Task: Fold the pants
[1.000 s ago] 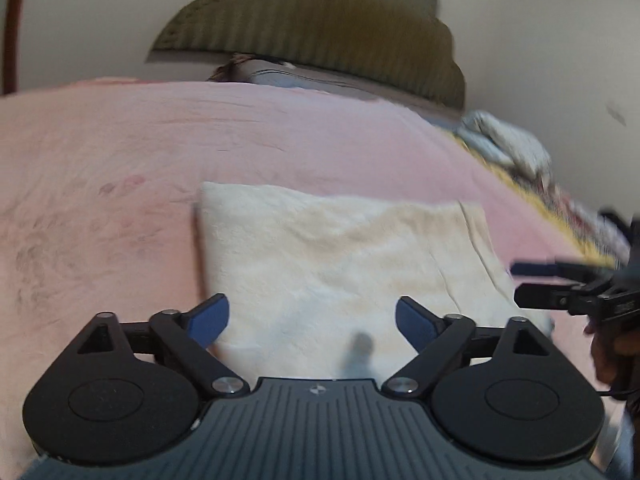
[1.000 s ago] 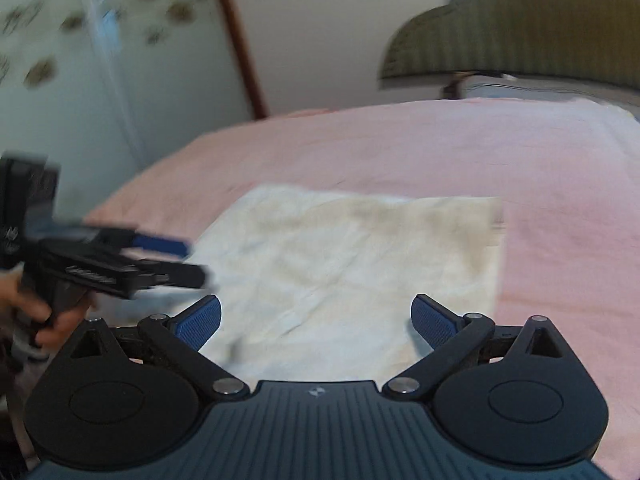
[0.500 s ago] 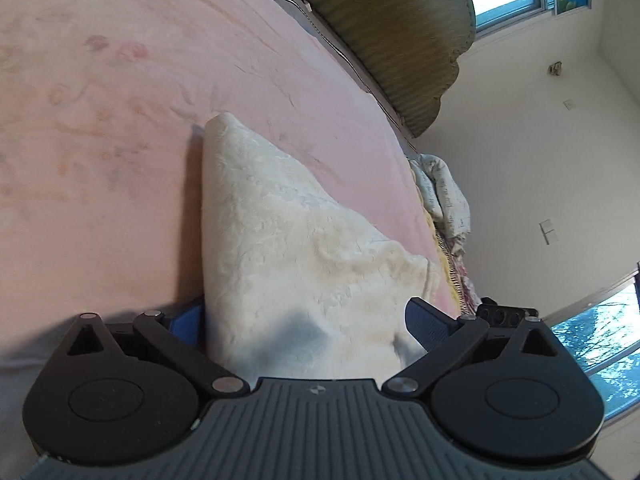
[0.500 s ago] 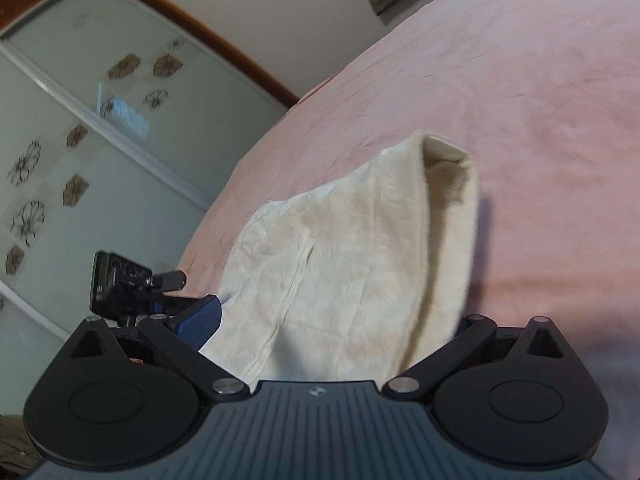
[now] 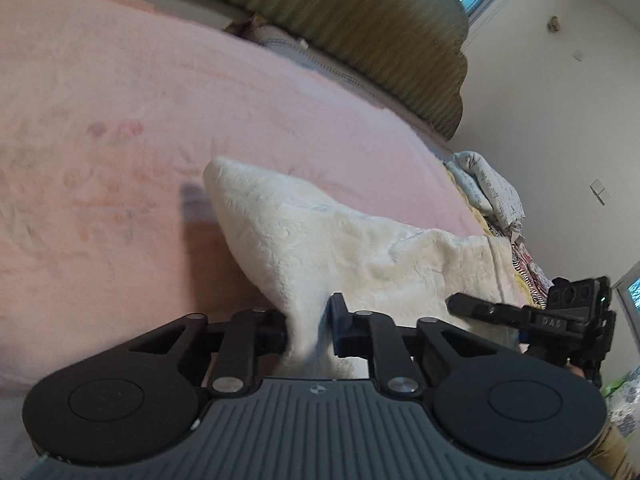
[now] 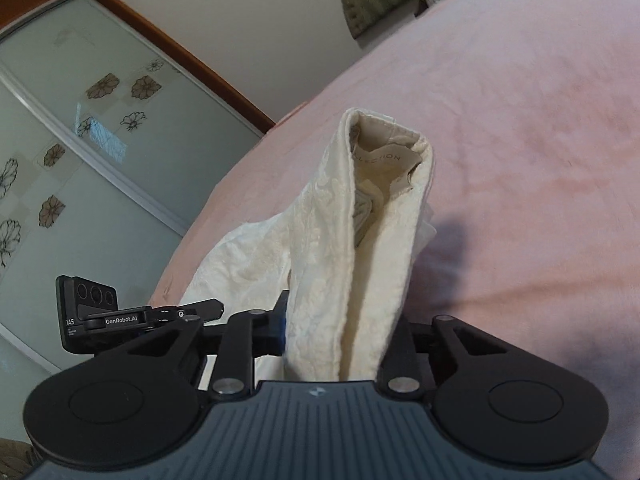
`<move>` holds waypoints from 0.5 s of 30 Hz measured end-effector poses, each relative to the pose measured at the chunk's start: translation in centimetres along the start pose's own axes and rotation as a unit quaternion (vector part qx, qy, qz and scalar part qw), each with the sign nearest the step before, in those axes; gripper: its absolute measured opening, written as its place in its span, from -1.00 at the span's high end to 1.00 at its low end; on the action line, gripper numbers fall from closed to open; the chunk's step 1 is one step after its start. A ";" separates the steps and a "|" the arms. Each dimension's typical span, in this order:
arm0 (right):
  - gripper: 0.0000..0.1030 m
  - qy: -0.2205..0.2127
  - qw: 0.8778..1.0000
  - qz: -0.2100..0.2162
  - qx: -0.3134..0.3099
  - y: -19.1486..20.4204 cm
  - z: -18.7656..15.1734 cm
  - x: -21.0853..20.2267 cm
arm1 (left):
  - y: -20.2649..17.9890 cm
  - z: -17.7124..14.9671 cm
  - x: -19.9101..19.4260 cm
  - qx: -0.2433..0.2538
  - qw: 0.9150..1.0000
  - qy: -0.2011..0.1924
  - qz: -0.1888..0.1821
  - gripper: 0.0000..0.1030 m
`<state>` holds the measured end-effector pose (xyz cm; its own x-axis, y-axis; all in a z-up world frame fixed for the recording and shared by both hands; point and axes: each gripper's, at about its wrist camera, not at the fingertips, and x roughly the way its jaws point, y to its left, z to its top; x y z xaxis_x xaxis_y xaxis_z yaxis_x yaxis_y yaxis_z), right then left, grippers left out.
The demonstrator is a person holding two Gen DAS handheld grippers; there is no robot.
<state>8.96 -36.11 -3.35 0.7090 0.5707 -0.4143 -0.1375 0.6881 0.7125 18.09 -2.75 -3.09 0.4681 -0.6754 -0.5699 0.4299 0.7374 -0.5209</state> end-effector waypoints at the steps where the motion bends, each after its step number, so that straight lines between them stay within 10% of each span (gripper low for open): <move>1: 0.56 -0.006 1.000 0.002 -0.012 0.8 0.2 -0.2 | -0.4 0.1 -0.4 0.012 1.000 -0.010 0.004 0.72; 7: 0.57 -0.023 0.996 0.043 -0.080 5.9 3.2 0.9 | -0.4 2.6 -4.5 0.058 0.994 -0.081 0.045 0.73; 15: 0.55 -0.008 0.996 0.028 -0.084 8.0 7.2 10.5 | 5.4 7.7 -2.4 0.035 0.991 -0.041 0.126 0.54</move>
<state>20.24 -27.83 2.06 0.7071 0.6047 -0.3665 -0.2901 0.7208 0.6295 25.19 2.85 0.34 0.6265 -0.4707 -0.6212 0.3435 0.8822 -0.3220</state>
